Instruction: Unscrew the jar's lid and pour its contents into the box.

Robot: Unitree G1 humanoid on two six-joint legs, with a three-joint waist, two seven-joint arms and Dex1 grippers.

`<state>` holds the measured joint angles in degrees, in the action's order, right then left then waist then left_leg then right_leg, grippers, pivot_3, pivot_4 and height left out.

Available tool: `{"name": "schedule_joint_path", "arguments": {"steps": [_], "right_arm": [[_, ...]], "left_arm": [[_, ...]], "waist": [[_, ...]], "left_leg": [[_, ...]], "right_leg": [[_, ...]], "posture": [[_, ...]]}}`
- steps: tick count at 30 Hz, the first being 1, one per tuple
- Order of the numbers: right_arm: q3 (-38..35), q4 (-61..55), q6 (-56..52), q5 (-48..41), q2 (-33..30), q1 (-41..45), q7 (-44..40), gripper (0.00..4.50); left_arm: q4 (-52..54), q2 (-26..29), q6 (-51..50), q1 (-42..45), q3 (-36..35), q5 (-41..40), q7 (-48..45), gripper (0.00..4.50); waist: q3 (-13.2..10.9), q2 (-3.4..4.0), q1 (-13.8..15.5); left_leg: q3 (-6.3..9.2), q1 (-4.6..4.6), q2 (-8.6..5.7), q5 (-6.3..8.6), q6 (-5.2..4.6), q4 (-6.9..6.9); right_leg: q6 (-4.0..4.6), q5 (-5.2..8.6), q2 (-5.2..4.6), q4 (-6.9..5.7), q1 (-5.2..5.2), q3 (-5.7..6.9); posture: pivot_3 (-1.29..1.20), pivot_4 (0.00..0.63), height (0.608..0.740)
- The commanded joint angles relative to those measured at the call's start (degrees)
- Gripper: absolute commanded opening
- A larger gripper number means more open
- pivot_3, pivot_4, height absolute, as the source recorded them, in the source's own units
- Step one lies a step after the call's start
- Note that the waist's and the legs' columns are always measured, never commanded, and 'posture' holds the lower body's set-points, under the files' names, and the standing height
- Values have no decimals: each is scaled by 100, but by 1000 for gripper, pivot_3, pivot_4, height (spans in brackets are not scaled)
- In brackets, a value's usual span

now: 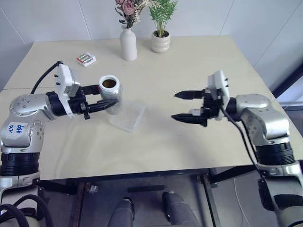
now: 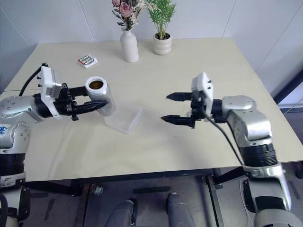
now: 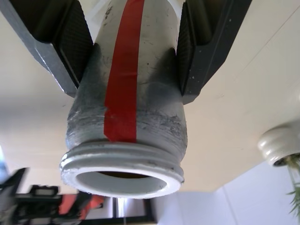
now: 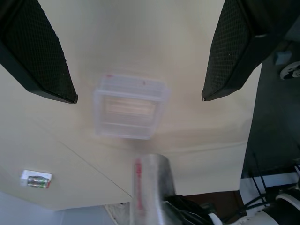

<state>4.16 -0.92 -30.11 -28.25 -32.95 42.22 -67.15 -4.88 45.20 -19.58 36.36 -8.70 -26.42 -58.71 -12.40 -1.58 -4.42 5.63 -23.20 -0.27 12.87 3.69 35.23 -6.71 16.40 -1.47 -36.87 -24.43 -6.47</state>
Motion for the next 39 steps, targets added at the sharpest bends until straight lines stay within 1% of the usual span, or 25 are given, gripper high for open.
{"name": "schedule_joint_path", "arguments": {"steps": [1, 4, 9, 11, 12, 14, 15, 16, 18, 20, 21, 22, 23, 25, 26, 27, 29, 31, 33, 34, 38, 39], "right_arm": [[-89, -373, -21, -108, 114, -188, 229, 4473], [-152, -453, -7, -144, 192, -334, 381, 4473], [-293, -660, -111, -265, 136, -586, 516, 4473], [-333, -721, -148, -293, 124, -668, 570, 4473], [-353, -746, -160, -310, 118, -707, 588, 4473], [-390, -773, -155, -307, 114, -779, 651, 4473], [-409, -781, -162, -327, 119, -805, 672, 4473], [-419, -782, -170, -342, 131, -815, 702, 4473], [-409, -782, -175, -368, 153, -830, 733, 4473], [-363, -780, -164, -369, 177, -838, 750, 4473], [-341, -772, -167, -378, 201, -834, 760, 4473], [-311, -755, -161, -381, 231, -824, 764, 4473], [-294, -743, -158, -383, 250, -816, 767, 4473], [-261, -707, -137, -380, 313, -790, 788, 4473], [-251, -684, -134, -382, 361, -757, 811, 4473], [-259, -681, -151, -420, 426, -735, 836, 4473], [-274, -667, -181, -454, 504, -696, 861, 4473], [-304, -653, -196, -467, 556, -680, 899, 4473], [-328, -653, -214, -492, 610, -673, 964, 4473], [-346, -654, -240, -523, 650, -660, 1007, 4473], [-419, -663, -295, -643, 806, -647, 1168, 4473], [-422, -650, -286, -651, 842, -640, 1209, 4473]], "left_arm": [[-128, -189, 379, 119, 174, 440, 339, 2221], [-325, -351, 820, 169, 316, 837, 569, 2221], [-974, -396, 1360, 586, 498, 1661, 1267, 2221], [-1286, -282, 1895, 729, 645, 2205, 1593, 2221], [-1425, -256, 2231, 790, 673, 2313, 1590, 2221], [-1769, -137, 3139, 996, 763, 2807, 1950, 2221], [-1891, -145, 3427, 1081, 772, 2850, 1951, 2221], [-2017, -110, 3890, 1180, 846, 3059, 2081, 2221], [-2211, -132, 4399, 1347, 962, 3229, 2122, 2221], [-2405, -33, 5294, 1594, 1220, 3861, 2485, 2221], [-2471, 97, 5902, 1757, 1413, 4458, 2864, 2221], [-2570, 154, 6408, 1910, 1553, 4841, 3128, 2221], [-2685, 186, 6735, 2023, 1648, 5081, 3330, 2221], [-2776, 439, 7435, 2272, 1979, 6307, 4340, 2221], [-2829, 626, 7613, 2411, 2208, 7149, 5237, 2221], [-2907, 829, 7497, 2569, 2583, 8090, 6229, 2221], [-3166, 1037, 7207, 2853, 3209, 9317, 7700, 2221], [-3586, 1048, 6802, 3214, 3941, 10324, 8886, 2221], [-3982, 892, 6016, 3589, 4573, 11221, 10058, 2221], [-4164, 800, 5846, 3811, 4896, 11565, 10474, 2221], [-4914, 336, 5417, 4485, 5811, 12259, 11576, 2221], [-4975, 229, 4867, 4535, 6017, 12536, 12005, 2221]], "waist": [[0, 0, 14], [0, 0, 86], [0, 0, 117], [0, 0, 121], [0, 0, 115], [0, 0, 116], [0, 0, 115], [0, -1, 118], [0, -1, 134], [0, -1, 140], [1, -1, 142], [1, -2, 143], [1, -2, 139], [2, -4, 123], [2, -3, 112], [2, -3, 103], [2, -3, 85], [2, -3, 96], [1, -4, 114], [0, -6, 125], [-2, -13, 157], [-2, -12, 158]], "left_leg": [[0, -4, 0, 0, 0, -2], [1, -4, 0, 1, 1, -4], [2, -2, 0, 0, 1, -2], [2, -2, 0, 0, 0, -2], [2, -2, -1, 0, 1, -2], [-1, -2, -2, 0, 1, -2], [0, -3, -1, 0, 1, -3], [0, -3, -1, 0, 1, -3], [1, -4, -2, 0, 1, -3], [0, -4, -3, 0, 1, -2], [0, -5, -4, 0, 0, -2], [-1, -5, -5, 0, 0, -2], [0, -6, -5, 0, 0, -1], [-5, -6, -6, 0, 0, -2], [-4, -6, -5, 0, 0, -2], [-7, -4, -6, 1, 0, -4], [-6, -3, -4, 1, -1, -2], [-8, -2, -6, -1, -4, -1], [-4, -4, -10, -2, -5, 5], [-5, -6, -12, -2, -5, 8], [3, -24, -19, -2, -6, 17], [3, -27, -21, 0, -8, 17]], "right_leg": [[0, 0, -1, 0, -4, 0], [-1, 1, -3, 1, -5, 2], [0, 1, 1, -7, -8, 2], [0, 0, 1, -8, -7, 3], [0, 1, 0, -7, -7, 3], [-1, 0, -1, -6, -8, 1], [-1, 0, 0, -5, -8, 1], [-1, 0, -1, -5, -8, 1], [-1, 0, -1, -4, -8, 3], [-2, 0, -3, -4, -7, 3], [-3, -1, -3, -3, -7, 3], [-4, -1, -4, -2, -6, 1], [-6, -3, -3, 0, -6, 2], [-6, -3, -5, -1, -7, -2], [-8, -4, -3, 0, -7, -2], [-8, -3, -3, -1, -7, -7], [-10, -4, -1, -6, -9, -8], [-11, -3, 0, -16, -9, -8], [-16, -4, -1, -16, -7, -3], [-19, -6, 0, -17, -7, -3], [-31, -5, -6, -8, -9, 4], [-34, -4, -8, -4, -9, 5]], "posture": [[0, 150, 740], [0, 150, 740], [0, 150, 740], [0, 150, 740], [0, 150, 740], [0, 150, 740], [0, 150, 740], [0, 150, 740], [0, 150, 740], [0, 150, 740], [0, 150, 740], [0, 150, 740], [0, 150, 740], [0, 150, 740], [0, 150, 740], [0, 150, 740], [0, 150, 740], [0, 150, 740], [0, 150, 740], [0, 150, 740], [0, 150, 740], [0, 150, 740]]}}
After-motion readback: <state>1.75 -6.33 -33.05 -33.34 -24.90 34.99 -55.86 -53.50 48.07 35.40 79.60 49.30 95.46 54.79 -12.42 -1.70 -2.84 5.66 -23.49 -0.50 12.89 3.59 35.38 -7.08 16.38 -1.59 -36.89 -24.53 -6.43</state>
